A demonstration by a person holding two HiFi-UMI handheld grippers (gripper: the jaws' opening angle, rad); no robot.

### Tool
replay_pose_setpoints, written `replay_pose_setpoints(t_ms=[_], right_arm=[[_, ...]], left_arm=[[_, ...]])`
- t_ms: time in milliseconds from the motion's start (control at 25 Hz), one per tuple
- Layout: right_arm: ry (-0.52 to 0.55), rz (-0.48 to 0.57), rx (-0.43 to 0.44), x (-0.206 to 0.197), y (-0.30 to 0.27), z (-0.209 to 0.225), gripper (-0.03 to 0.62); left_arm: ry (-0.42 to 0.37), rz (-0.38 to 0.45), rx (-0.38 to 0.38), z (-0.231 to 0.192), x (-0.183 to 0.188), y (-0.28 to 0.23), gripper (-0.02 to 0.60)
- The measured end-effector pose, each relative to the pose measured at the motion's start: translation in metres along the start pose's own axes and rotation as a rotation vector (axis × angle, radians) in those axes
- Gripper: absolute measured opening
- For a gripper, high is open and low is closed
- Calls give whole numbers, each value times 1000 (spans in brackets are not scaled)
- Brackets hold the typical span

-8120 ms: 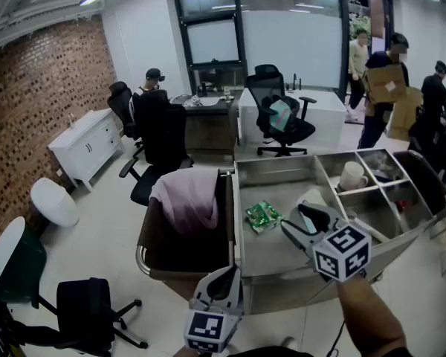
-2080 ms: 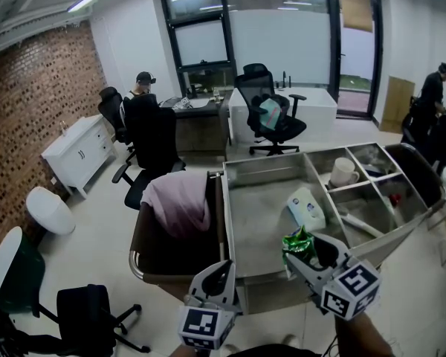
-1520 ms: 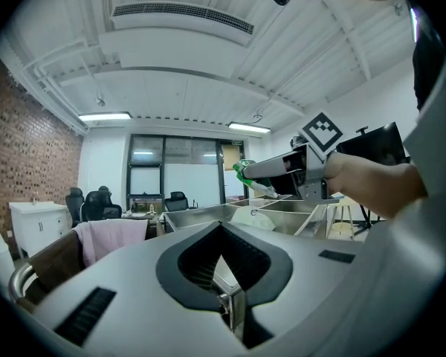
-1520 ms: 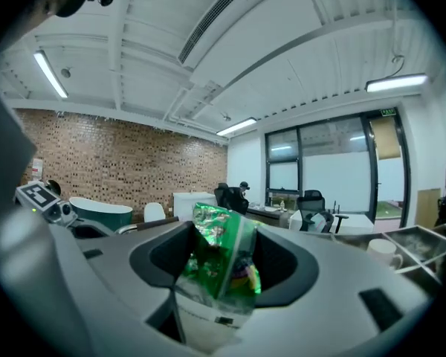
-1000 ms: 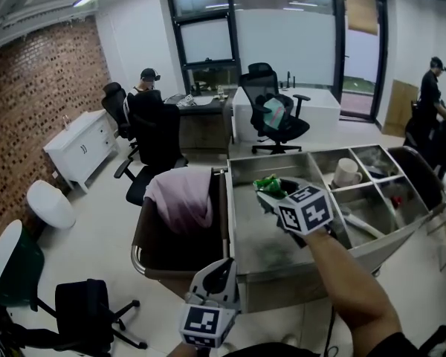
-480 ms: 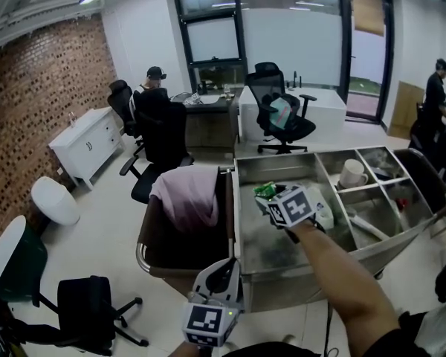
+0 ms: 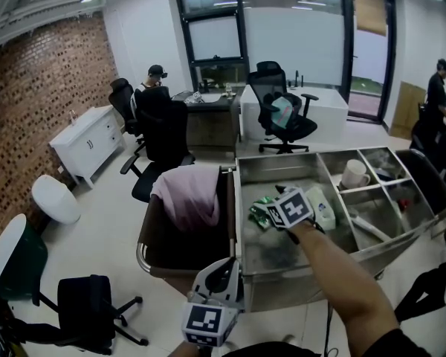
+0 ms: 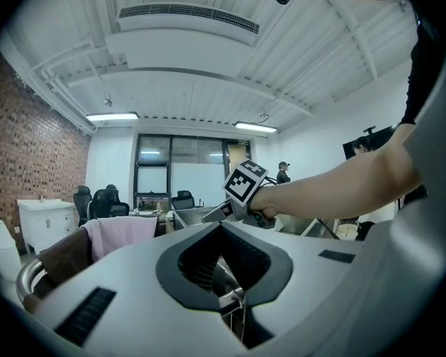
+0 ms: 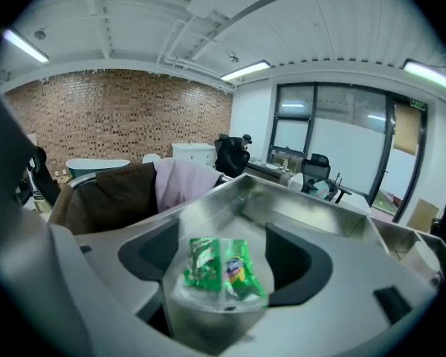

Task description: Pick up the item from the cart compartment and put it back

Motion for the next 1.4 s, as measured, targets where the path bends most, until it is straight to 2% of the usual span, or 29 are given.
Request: replay_pose_setpoints(t_ms=[440,560,680,800,1080,1400], right_arm=[[13,9,13,2,8,-8,391],[3,9,28,1,12,-8,360],[-2,26,17,1,18,-8,269],[-15,54,9,2,25,-9,13],[-85,122,33,8,49,-17,3],[-117,328,55,1,130,-45,3]], left_arm=[[-9,9,-10,2,1,-2,0],[-10,10,-12,2,2,-2,0],[-10,9,-14,4,2,-3,0],[-8,11,-19,6,4,-2,0],[-2,8,-23,8,5,-2,0],[-7,13,-19,7,3,-4,0]])
Point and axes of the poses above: the fingertips, and each gripper's own axes: y backward along the fingers, z to its right, x out of its top, the point moved 7 cm from there along y, backward along the fingers, and after that the axes turned 5 degrees about x, right-handed, at the moved point
